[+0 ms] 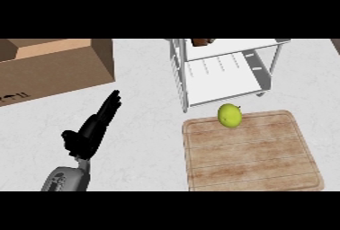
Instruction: Pick the cupcake from the cutting board and place it in the tiered basket
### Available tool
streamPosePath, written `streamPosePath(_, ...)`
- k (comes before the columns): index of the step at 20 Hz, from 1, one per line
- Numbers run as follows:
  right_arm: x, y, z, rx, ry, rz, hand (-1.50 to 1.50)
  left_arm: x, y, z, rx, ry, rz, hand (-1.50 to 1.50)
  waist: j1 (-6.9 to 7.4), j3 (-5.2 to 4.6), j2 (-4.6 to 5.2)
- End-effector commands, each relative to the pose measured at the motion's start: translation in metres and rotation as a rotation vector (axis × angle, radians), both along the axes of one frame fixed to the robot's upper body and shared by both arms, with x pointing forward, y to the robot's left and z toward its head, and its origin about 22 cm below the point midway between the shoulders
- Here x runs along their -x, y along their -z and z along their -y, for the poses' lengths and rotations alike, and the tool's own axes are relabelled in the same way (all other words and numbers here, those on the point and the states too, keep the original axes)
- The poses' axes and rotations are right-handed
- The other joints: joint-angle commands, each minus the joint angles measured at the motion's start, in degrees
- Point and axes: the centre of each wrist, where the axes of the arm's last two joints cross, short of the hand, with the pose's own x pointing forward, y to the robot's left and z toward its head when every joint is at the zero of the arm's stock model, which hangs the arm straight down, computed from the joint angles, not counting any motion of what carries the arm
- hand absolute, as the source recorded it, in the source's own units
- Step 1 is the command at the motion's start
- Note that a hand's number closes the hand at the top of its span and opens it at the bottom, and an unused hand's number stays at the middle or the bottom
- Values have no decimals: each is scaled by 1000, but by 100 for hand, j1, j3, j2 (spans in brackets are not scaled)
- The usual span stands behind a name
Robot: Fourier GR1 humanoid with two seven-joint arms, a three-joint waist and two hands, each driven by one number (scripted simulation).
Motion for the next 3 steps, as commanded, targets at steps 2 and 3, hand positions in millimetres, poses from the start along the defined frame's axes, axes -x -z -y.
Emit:
streamPosePath(2,44,7,76,18,3,-9,-150,1,2,1,-4,20,-10,0,34,11,41)
streamPosePath(3,50,14,85,15,0,12,-150,-8,-3,1,4,-5,7,0,17,15,63)
